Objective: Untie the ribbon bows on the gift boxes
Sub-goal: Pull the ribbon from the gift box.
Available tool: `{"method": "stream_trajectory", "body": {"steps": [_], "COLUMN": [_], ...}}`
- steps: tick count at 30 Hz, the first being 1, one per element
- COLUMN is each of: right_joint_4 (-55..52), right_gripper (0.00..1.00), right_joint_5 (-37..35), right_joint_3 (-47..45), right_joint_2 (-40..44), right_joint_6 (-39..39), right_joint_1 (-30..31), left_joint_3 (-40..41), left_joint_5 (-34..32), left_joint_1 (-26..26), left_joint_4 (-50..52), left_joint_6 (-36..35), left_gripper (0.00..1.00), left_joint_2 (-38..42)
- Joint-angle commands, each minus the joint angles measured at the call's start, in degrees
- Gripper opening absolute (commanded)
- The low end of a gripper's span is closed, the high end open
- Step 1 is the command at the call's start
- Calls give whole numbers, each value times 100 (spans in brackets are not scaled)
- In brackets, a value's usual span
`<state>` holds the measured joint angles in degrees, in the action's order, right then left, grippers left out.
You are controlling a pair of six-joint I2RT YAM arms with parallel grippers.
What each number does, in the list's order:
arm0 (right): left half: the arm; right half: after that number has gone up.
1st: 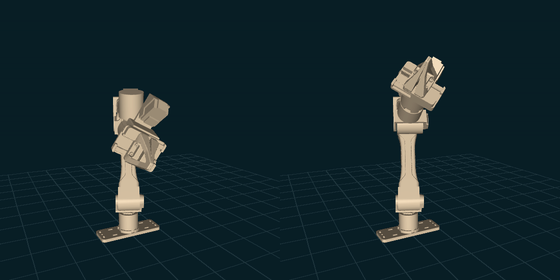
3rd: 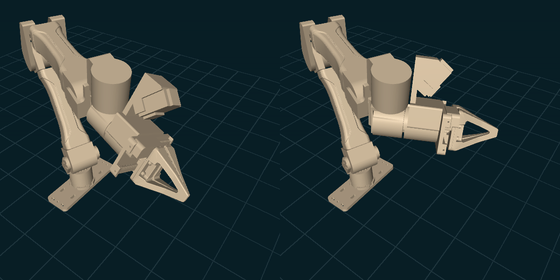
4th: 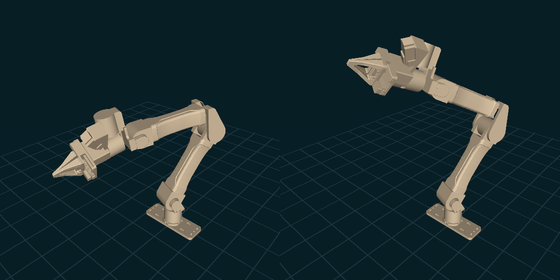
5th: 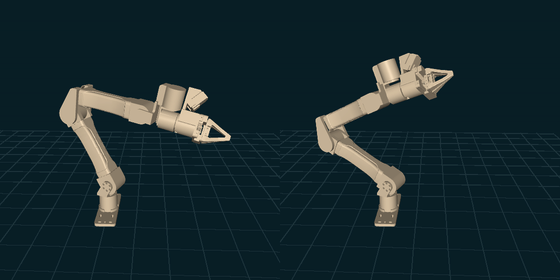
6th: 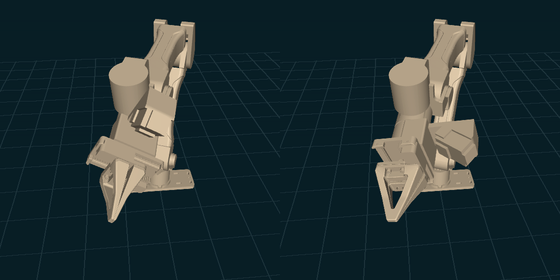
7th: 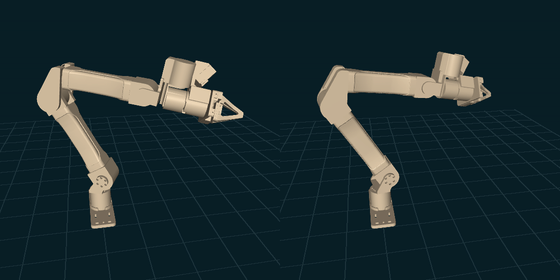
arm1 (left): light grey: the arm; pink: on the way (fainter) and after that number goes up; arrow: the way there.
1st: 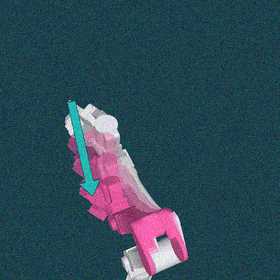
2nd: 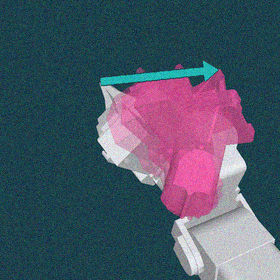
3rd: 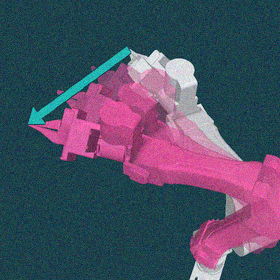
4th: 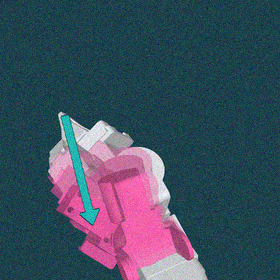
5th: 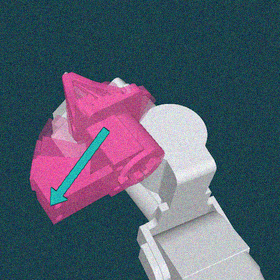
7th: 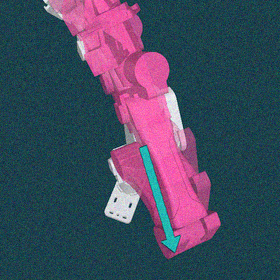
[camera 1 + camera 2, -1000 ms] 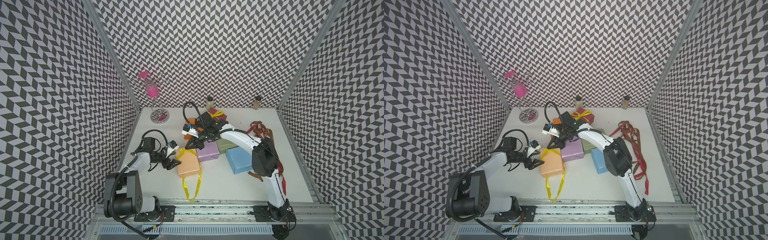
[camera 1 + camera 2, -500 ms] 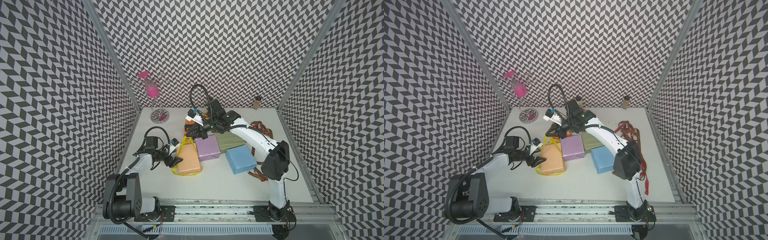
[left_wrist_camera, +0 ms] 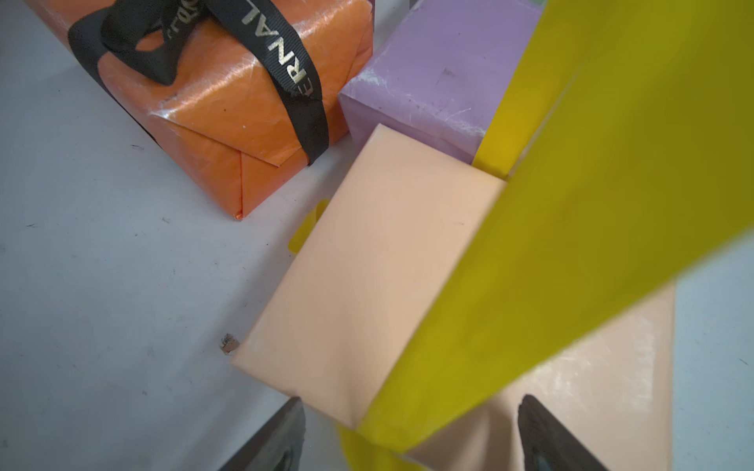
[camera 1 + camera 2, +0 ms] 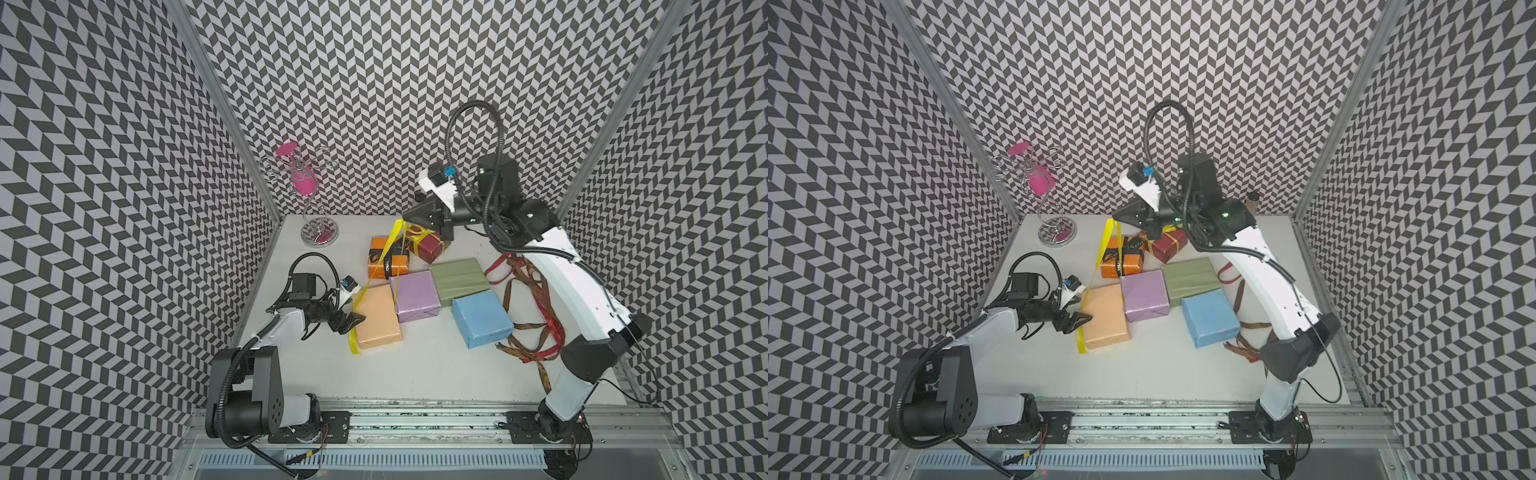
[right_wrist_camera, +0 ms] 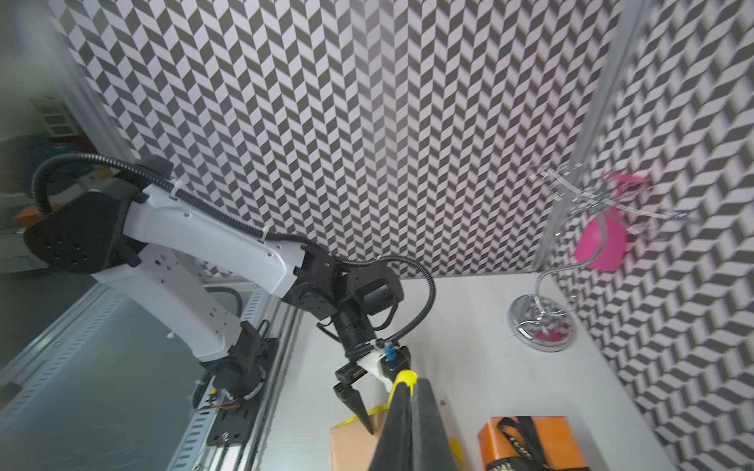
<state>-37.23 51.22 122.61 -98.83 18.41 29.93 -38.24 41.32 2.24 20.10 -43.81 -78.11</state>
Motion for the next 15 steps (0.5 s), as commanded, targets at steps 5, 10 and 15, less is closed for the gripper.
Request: {"method": "stream_trajectory", "body": {"steps": [5,10,15], "right_joint_4": [454,191,-116], "right_gripper": [0,0,0], "right_joint_5": [-286,-769,-1819], "right_joint_3": [866,1346,1780], "right_joint_2": [780,1182,1551], "right_joint_6": [-83,325,955], "right_joint_1": [-876,-1334,-1394], "left_joint_3": [-40,-57,-68], "left_joint_5": [-72,-120,-185], "left_joint_1": [-37,-39,-39], "left_joint_4": [-60,-59,-50], "left_joint_6": [-14,-5,-24], "left_gripper": [82,82,82], "left_joint_2": [-87,-132,-161]}}
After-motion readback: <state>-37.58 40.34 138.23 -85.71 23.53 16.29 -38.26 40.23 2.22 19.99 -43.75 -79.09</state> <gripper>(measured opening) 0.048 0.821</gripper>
